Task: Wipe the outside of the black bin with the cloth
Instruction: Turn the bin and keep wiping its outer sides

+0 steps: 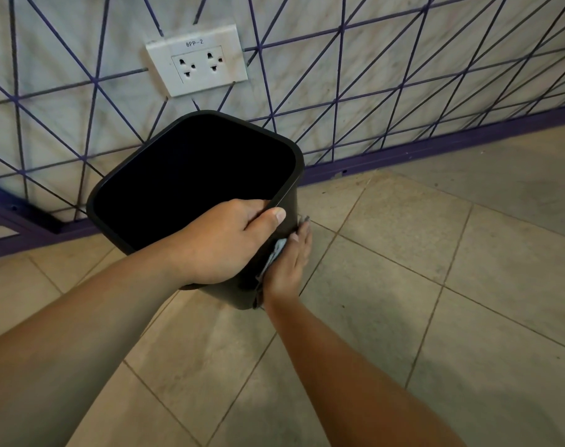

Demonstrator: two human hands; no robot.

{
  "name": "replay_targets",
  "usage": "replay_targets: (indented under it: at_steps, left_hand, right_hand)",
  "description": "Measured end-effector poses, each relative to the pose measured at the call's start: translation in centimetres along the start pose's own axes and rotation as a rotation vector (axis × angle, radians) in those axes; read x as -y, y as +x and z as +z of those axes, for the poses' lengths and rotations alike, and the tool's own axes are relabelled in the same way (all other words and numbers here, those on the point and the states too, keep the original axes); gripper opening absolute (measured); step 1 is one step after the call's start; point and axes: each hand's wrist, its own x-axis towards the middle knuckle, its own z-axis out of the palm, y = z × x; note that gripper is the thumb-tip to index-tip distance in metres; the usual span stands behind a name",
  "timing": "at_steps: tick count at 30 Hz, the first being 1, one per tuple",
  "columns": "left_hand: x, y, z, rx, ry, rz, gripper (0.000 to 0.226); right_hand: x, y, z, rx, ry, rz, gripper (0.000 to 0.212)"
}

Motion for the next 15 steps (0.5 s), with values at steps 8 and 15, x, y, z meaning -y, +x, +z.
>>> replay_targets:
  at_steps: [8, 15]
  left_hand:
    - [0.0, 0.0, -0.1, 0.018, -0.044, 0.007, 0.031]
    - [-0.2, 0.0, 0.0, 0.016, -0.023, -0.004, 0.034]
  right_hand:
    - [1.3, -0.7, 0.4, 0.022, 0.021, -0.038, 0.051]
    - [1.3, 0.4, 0.3, 0.031, 0.039, -0.011, 0.056]
